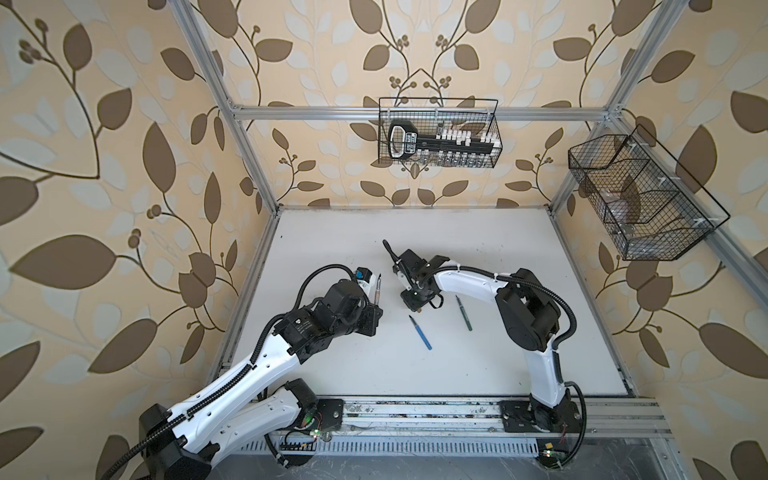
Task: Insert the pens into the pen caps
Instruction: 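Close the right gripper on the tan cap while the left gripper holds the pen, then lift the tan cap with the right gripper and carry it toward the pen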
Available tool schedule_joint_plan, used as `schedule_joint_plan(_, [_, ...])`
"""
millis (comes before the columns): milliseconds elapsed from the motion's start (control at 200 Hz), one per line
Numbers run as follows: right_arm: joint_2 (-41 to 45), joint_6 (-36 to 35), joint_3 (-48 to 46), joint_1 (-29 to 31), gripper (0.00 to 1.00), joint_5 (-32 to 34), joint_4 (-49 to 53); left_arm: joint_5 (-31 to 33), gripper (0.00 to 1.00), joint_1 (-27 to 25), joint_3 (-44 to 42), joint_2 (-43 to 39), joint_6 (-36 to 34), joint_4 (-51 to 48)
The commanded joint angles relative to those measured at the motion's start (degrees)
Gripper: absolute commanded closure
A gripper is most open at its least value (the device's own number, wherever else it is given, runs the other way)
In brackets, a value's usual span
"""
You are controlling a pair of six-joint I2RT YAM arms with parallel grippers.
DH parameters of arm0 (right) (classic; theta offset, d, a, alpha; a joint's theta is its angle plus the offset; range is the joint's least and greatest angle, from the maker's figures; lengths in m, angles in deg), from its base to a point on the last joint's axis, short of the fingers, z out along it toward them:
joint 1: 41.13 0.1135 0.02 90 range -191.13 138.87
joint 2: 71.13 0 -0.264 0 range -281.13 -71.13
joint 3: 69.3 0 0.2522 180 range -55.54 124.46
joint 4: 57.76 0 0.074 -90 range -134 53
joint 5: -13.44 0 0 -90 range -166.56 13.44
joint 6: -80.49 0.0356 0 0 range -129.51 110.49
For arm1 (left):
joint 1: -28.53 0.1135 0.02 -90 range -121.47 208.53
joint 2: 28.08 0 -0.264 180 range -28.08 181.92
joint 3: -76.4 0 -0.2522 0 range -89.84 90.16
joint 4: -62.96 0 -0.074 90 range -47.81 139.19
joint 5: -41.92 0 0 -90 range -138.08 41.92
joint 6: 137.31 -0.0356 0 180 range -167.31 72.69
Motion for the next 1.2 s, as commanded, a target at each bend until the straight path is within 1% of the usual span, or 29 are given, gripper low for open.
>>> schedule_joint_plan(0, [0.2, -2.5, -1.2, -0.2, 0.58, -2.6, 0.9, 0.1, 0.91, 0.4, 1.5, -1.1, -1.3, -0.4])
schedule_joint_plan(210, [-1.9, -3.7, -1.5, 0.0, 0.58, -2.7, 1.7, -0.1, 0.91, 0.4, 1.7, -1.2, -1.4, -0.6])
schedule_joint_plan(440, [-2.4, -3.9, -1.7, 0.8, 0.6, 1.2, 2.3, -0.1, 0.91, 0.4, 1.7, -1.1, -1.4, -0.6])
schedule_joint_plan(591, [-3.6, -3.3, -1.0, 0.7, 0.67, 3.7, 2.9, -0.5, 0.91, 0.4, 1.9, -0.8, -1.6, -0.5])
schedule_joint_plan(741, [-3.2, -3.3, -0.6, 0.6, 0.74, 4.1, 3.3, -1.2, 0.91, 0.4, 2.1, -0.2, -2.0, -0.3])
schedule_joint_plan(871, [-1.4, -2.9, -1.1, 0.2, 0.78, 3.3, 3.0, -2.2, 0.92, 0.4, 2.7, 0.8, -2.5, -0.1])
schedule_joint_plan(1001, [1.3, -2.0, -2.6, -0.8, 0.8, 0.8, 2.0, -3.8, 0.92, 0.4, 2.8, 1.9, -3.4, 0.9])
schedule_joint_plan(1096, [4.3, -0.8, -5.0, -2.2, 0.81, -2.2, 0.1, -4.9, 0.92, 0.4, 2.8, 3.5, -3.8, 1.8])
schedule_joint_plan(1196, [8.4, 1.1, -8.6, -4.2, 0.82, -7.0, -3.3, -6.7, 0.92, 0.3, 3.6, 6.1, -4.4, 2.7])
